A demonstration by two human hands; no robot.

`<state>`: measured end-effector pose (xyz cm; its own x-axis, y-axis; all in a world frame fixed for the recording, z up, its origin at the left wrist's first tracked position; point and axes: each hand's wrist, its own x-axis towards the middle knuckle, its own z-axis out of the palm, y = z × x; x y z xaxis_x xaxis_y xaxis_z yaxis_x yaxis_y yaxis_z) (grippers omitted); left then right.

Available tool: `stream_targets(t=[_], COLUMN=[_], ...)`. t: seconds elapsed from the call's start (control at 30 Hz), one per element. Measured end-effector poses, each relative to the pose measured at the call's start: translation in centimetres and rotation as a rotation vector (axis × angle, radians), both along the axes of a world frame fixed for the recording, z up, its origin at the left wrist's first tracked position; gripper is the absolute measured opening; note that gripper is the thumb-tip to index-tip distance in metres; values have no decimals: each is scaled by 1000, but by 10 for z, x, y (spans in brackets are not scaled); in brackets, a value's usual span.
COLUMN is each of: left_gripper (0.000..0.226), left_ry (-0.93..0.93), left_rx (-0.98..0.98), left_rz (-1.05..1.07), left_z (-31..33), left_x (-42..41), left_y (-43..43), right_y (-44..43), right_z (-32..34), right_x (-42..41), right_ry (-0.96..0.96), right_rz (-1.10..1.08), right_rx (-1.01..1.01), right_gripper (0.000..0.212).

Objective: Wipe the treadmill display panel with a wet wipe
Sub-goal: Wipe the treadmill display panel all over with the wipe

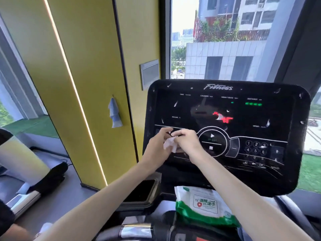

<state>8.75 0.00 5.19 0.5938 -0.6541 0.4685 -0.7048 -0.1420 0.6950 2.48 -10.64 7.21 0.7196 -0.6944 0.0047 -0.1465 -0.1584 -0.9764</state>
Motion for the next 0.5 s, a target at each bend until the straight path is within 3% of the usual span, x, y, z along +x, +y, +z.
stream_targets(t=[0.17, 0.23, 0.3, 0.4, 0.47, 0.5], left_gripper=[56, 44, 24, 21, 19, 18], left_ry=[-136, -142, -19, 357, 597, 586], left_rx=[80, 48, -39, -71, -146, -190], left_rz=[-121, -121, -104, -85, -80, -51], left_z=[1, 6, 14, 29, 48, 61], left_x=[62, 81, 98, 133, 155, 164], left_y=[17, 15, 10, -1, -7, -11], right_y=[18, 23, 24, 16, 7, 3], right_z=[21, 26, 28, 28, 28, 29], right_x=[48, 59, 68, 77, 77, 77], right_ry=[-165, -206, -218, -162, -38, 35], right_rz=[-31, -62, -91, -144, -173, -167], right_rx=[289, 341, 298, -25, -477, -713], right_gripper=[30, 27, 27, 30, 30, 32])
